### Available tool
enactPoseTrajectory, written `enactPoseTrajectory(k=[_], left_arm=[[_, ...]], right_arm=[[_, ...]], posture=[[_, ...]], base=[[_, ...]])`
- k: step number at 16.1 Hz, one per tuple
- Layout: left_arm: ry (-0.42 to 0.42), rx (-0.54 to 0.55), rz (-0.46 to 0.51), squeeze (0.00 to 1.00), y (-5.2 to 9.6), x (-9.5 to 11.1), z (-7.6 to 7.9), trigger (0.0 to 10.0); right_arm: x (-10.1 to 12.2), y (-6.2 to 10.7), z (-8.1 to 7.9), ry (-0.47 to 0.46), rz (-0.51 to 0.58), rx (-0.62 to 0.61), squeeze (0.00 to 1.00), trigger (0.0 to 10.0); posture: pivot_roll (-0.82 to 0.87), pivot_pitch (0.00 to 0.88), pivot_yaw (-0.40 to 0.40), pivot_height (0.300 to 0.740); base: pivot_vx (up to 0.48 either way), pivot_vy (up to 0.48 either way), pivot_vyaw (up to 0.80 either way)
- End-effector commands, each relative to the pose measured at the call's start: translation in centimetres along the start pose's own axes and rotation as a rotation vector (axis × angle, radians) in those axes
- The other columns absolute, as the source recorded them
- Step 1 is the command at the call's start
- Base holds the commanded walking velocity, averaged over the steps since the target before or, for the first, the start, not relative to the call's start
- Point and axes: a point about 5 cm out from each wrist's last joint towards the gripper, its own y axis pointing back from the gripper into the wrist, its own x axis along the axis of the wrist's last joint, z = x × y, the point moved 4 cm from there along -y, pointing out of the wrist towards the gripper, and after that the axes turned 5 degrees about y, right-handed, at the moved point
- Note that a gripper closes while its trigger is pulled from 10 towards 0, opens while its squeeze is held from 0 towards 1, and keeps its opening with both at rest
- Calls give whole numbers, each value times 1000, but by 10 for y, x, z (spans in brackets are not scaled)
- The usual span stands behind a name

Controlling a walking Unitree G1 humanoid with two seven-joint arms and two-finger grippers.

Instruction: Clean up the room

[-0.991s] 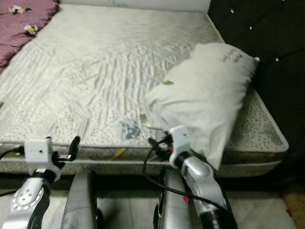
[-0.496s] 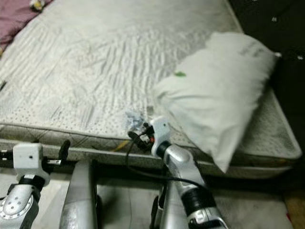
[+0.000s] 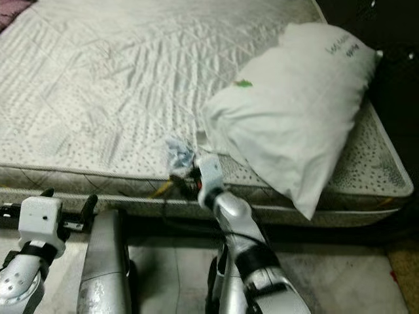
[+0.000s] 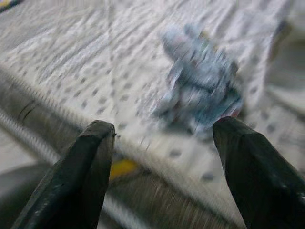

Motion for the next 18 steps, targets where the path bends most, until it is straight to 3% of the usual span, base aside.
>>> enactPoseTrajectory(k=[1, 4, 9, 10, 14, 18], left_arm=[[-9, -4, 6, 0, 4, 4, -1, 10000], [-18, -3, -3, 0, 7, 4, -1, 10000], [-34, 8, -7, 0, 12, 5, 2, 10000], [-25, 6, -11, 0, 14, 5, 3, 10000], [-23, 8, -14, 0, 14, 5, 3, 10000], [-21, 3, -12, 0, 12, 5, 5, 10000]], right_arm=[[-1, -1, 5, -15, 1, -49, 0, 10000], [12, -13, 11, -42, 38, -113, 0, 10000], [28, -33, 5, -59, 42, -134, 0, 10000], [30, -38, 1, -100, 30, -135, 0, 10000], [21, -46, -26, -107, -36, -50, 0, 10000], [21, -51, -44, -179, -44, -15, 0, 10000]], posture=[[214, 221, -74, 504], [227, 232, -70, 504], [255, 241, -72, 504], [257, 242, -73, 504], [262, 242, -81, 504], [265, 238, -80, 504]], base=[[0, 0, 0], [0, 0, 0], [0, 0, 0], [0, 0, 0], [0, 0, 0], [0, 0, 0]])
